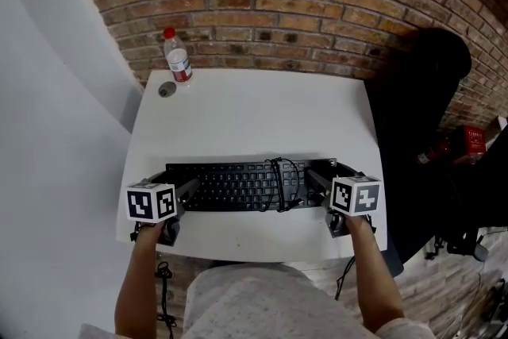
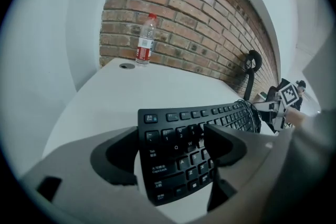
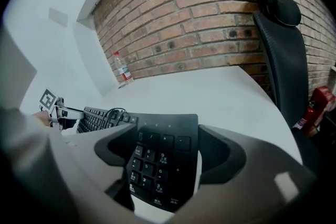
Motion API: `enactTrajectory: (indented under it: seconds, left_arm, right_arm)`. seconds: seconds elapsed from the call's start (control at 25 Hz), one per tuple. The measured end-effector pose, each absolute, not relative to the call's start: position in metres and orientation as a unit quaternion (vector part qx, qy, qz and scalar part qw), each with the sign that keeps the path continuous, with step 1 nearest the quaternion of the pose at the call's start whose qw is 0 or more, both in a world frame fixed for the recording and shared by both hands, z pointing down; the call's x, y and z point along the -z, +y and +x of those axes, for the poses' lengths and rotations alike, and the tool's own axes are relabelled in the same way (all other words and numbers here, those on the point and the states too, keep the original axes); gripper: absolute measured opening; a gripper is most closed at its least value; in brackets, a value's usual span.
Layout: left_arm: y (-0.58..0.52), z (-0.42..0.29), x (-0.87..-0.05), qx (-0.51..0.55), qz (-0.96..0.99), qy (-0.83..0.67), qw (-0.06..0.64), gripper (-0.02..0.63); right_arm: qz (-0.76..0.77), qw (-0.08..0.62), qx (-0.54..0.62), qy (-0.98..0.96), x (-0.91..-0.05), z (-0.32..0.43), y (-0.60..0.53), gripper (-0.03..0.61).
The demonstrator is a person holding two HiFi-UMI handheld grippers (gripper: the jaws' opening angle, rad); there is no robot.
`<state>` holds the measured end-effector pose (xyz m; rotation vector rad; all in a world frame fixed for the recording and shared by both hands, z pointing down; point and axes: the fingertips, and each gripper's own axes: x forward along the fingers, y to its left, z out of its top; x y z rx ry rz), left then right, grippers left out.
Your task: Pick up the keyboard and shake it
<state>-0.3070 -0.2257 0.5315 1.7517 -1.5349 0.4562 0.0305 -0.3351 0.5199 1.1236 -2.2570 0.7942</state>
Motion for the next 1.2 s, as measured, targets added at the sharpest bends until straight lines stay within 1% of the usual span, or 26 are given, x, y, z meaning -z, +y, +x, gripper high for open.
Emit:
enactTrajectory:
  seconds: [0.48, 0.76, 0.92, 1.2]
  left_arm:
    - [-0.236, -0.313, -0.502, -0.165, 0.692, -0.622, 0.328, 0.360]
    - [-0.245, -0.317, -0.493, -0.146, 0.697, -0.636, 0.296, 0.360]
    - [-0.248, -0.318, -0.488, -0.134, 0.700, -0.640, 0.287, 0.359]
    - [-0.240, -0.317, -0.483, -0.118, 0.704, -0.644, 0.277, 0.356]
  right_arm:
    - [0.420, 0.222, -0.257, -0.842, -0.494, 0.030, -0.339, 0.364]
    - [0.415, 0.206, -0.231, -0.856, -0.480, 0.028, -0.343, 0.356]
    - [0.409, 0.198, -0.224, -0.862, -0.476, 0.029, -0.343, 0.328]
    - [0.402, 0.189, -0.202, -0.873, -0.472, 0.031, -0.335, 0.318]
